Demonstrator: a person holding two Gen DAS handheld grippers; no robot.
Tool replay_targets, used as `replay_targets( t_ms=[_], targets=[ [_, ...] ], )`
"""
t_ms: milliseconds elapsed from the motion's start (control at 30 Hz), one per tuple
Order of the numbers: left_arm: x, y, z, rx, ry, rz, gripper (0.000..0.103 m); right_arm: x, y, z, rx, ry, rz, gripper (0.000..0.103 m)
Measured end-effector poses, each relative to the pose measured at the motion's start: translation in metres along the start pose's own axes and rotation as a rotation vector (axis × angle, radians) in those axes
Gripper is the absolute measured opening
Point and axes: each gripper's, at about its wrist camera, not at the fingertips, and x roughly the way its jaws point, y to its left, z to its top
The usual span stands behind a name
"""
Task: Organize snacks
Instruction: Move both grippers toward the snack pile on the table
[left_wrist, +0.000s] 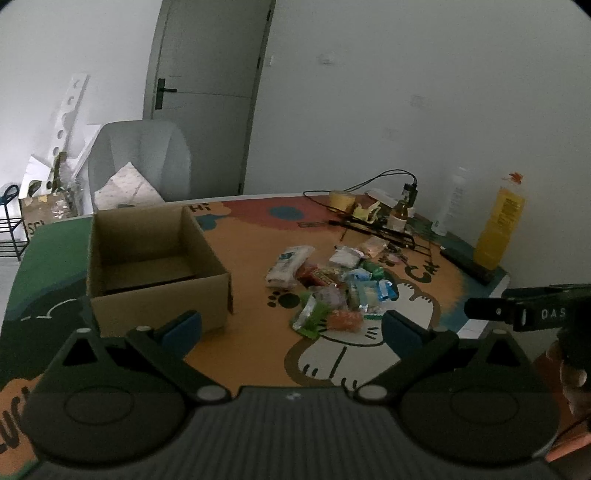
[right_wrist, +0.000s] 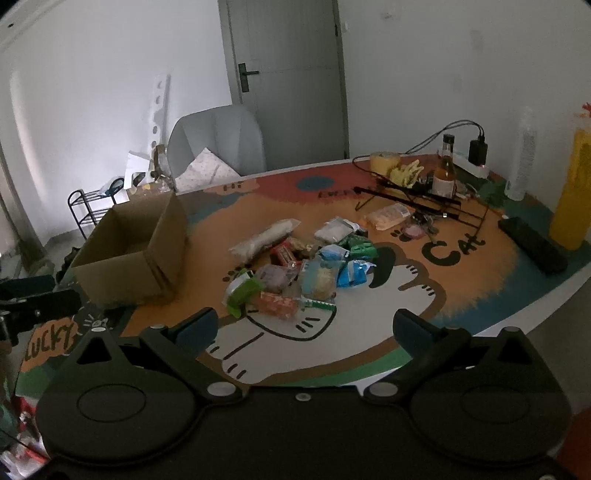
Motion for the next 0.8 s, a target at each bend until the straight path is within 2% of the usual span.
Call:
replay_targets(
  t_ms=[267, 600, 667, 800],
  targets=[
    [0.023, 0.006, 0.002, -0.026, -0.003, -0.004, 0.102, 0.022, -0.010, -0.002, -0.018, 0.020, -0.026, 0.103],
    [0.061, 0.008, 0.002, -0.038, 0.032, -0.030, 0.097, 0.052, -0.021, -0.006, 0.019, 0.007, 0.032, 0.102],
    [0.069, 0.008, 0.003, -0.042, 0.038, -0.036, 0.095, 0.058, -0.022, -0.005, 0.009, -0.008, 0.029, 0.100],
    [0.085, 0.006, 0.004, -0.035, 0.056, -0.030, 0.091, 0.071, -0.026, -0.005, 0.011, 0.002, 0.044, 0.087]
  ],
)
